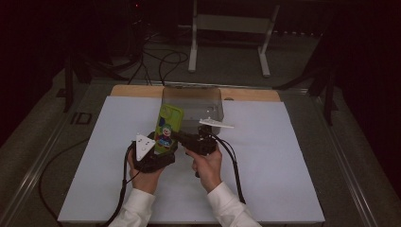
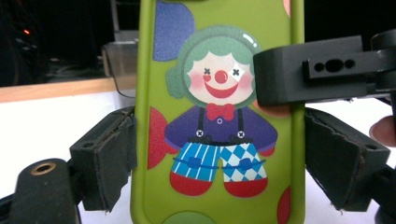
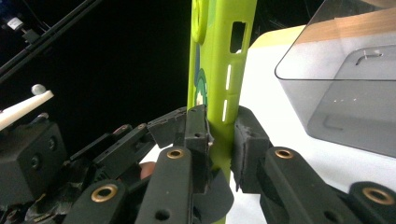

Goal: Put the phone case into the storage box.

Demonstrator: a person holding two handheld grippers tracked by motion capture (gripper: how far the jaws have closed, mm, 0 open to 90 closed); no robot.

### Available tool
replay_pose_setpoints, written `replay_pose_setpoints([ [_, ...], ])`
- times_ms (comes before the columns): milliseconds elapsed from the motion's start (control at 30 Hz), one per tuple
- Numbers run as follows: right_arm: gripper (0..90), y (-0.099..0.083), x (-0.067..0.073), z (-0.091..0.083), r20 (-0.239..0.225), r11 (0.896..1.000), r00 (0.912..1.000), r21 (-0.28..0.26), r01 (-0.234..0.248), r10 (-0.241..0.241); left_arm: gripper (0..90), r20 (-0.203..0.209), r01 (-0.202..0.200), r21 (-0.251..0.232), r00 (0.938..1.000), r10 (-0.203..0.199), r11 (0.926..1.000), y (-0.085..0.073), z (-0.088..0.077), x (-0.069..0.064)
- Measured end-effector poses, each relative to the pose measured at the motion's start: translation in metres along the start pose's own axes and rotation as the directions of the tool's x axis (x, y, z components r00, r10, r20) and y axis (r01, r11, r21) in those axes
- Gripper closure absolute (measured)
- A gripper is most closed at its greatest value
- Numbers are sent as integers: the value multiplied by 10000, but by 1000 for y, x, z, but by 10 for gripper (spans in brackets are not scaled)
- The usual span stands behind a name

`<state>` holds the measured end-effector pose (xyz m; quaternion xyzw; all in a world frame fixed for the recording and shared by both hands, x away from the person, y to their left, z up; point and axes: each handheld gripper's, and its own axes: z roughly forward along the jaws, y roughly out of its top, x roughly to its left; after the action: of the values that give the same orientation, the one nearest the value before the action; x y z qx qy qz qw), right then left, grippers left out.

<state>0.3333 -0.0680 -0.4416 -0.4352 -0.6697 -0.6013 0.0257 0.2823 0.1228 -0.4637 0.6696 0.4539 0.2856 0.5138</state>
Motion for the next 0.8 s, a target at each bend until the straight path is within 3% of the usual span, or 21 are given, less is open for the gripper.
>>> replay_pose_setpoints([
  [100,786,1,-1,-2,44,10000,10000,-62,36,-36,109,375,-207,191,9991,200,9996,1,2,0],
  [300,786,2,-1,-4,79,9997,9997,-89,244,-244,46,715,-504,273,9963,483,9984,2,3,1],
  [800,788,1,0,-6,214,9983,9982,-118,566,-563,0,1054,-344,105,9939,331,9994,7,0,14],
])
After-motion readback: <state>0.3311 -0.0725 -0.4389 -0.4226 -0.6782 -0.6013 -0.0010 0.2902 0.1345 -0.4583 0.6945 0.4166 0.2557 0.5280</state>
